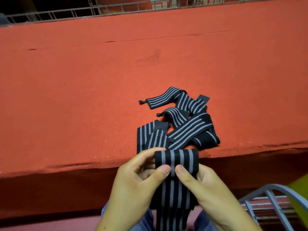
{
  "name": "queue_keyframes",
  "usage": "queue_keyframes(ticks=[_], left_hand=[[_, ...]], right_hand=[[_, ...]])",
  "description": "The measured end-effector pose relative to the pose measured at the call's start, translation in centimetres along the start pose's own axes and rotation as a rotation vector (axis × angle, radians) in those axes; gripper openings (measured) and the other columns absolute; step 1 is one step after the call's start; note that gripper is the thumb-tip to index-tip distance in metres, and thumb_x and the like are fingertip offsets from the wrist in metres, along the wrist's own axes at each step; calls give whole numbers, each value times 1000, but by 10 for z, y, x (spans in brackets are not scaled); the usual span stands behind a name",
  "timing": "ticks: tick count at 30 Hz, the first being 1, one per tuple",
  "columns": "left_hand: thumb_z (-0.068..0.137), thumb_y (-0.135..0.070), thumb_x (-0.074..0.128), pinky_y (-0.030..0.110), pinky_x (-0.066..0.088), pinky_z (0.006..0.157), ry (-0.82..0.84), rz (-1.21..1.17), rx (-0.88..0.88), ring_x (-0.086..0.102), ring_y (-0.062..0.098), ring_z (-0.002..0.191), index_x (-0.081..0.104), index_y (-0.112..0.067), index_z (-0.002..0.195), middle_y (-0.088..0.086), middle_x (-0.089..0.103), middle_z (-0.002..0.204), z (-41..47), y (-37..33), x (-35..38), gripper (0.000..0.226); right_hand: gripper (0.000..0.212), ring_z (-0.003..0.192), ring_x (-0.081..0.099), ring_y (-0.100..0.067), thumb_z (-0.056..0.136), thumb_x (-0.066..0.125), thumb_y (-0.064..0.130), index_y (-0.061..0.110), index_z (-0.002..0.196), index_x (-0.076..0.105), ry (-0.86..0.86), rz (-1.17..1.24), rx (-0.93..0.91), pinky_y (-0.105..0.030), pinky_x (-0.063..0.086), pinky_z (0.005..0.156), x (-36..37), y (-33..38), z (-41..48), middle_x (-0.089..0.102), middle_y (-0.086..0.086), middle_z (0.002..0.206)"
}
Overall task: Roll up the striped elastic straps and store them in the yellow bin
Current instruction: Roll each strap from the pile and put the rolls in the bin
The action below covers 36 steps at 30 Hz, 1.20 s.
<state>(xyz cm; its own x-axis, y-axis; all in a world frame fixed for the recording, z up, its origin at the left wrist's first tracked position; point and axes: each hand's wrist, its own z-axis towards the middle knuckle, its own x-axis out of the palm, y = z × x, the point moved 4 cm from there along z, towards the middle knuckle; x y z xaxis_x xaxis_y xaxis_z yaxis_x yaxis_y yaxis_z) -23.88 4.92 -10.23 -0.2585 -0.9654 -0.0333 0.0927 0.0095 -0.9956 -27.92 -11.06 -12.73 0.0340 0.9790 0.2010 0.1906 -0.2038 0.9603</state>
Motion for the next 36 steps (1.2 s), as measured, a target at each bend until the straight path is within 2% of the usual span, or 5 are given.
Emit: queue_keyframes(ticks=[7,12,19,31,36], left_hand=[[74,-18,76,17,57,84,-64,-32,63,75,10,100,80,-25,105,-4,80,104,3,-9,0,31],[73,-20,76,16,55,87,-79,35,126,73,7,104,78,-41,102,-9,78,106,2,-12,0,36],[79,-15,77,19,51,99,-15,86,191,70,9,115,77,-30,105,-9,76,116,3,-10,1,30],[77,-21,77,19,51,100,31,82,116,66,3,122,78,-41,96,-17,72,126,4,-6,1,27],[83,15,72,30,52,107,34,90,30,63,3,126,79,-38,94,-19,71,129,3,2,2,55]], right_hand=[[36,116,75,-18,84,68,47,24,107,83,11,51,98,-33,58,100,1,-7,-1,81,-5,116],[40,117,74,-17,84,73,61,30,106,83,25,75,112,-41,51,107,2,-4,-3,80,-4,118],[76,124,70,-16,59,79,86,38,118,78,82,103,39,-42,50,110,2,2,-2,77,0,127],[38,127,69,-19,89,64,43,31,123,78,82,121,9,-37,53,109,-1,8,-3,76,-4,130],[35,119,73,-20,86,70,33,30,119,79,58,107,6,-25,58,91,-6,5,-1,78,-5,124]])
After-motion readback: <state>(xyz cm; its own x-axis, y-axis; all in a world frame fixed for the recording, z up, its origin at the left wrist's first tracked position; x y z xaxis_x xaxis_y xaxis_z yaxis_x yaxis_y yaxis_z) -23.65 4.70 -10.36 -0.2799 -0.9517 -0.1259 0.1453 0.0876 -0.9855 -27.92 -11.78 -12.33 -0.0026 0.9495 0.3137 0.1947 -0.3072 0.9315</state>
